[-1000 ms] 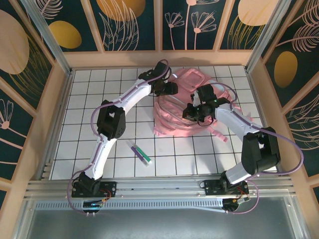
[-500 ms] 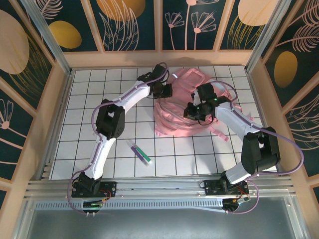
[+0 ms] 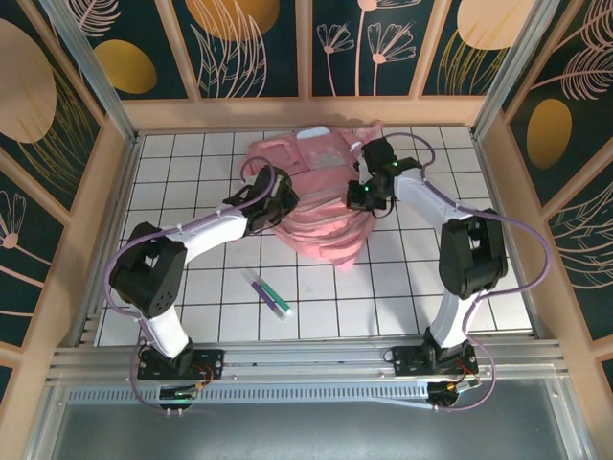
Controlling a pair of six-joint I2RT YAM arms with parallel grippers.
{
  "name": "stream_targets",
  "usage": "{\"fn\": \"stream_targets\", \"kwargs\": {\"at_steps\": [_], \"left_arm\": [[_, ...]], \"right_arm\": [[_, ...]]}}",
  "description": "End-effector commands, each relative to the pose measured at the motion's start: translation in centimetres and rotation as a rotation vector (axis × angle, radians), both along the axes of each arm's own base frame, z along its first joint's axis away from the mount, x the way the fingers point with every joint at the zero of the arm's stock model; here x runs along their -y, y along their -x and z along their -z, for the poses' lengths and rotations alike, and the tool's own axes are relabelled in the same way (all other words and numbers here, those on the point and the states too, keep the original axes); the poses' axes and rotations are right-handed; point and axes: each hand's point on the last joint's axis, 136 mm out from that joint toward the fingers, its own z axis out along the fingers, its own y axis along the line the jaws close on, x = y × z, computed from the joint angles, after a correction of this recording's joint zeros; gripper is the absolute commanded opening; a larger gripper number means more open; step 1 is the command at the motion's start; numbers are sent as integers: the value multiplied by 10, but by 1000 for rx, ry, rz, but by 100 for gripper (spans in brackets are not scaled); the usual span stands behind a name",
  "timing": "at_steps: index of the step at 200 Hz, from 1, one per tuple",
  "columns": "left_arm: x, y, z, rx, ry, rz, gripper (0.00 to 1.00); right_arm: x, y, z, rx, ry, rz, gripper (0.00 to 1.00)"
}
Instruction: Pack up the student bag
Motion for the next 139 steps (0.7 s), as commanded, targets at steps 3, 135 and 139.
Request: {"fn": "stream_targets", "kwargs": {"at_steps": [3,135,139], "left_arm": [[59,4,-33,76,180,71,0],[108,29,-55,64,316,-42,0],[107,30,-57,67,310,-44,0]], "right_arm": [[-1,-10,-8,39,39,-38,0],[-73,74,-20,-97,-139,-312,0],[-72,71,-21,-89,-145,-298,0]]}}
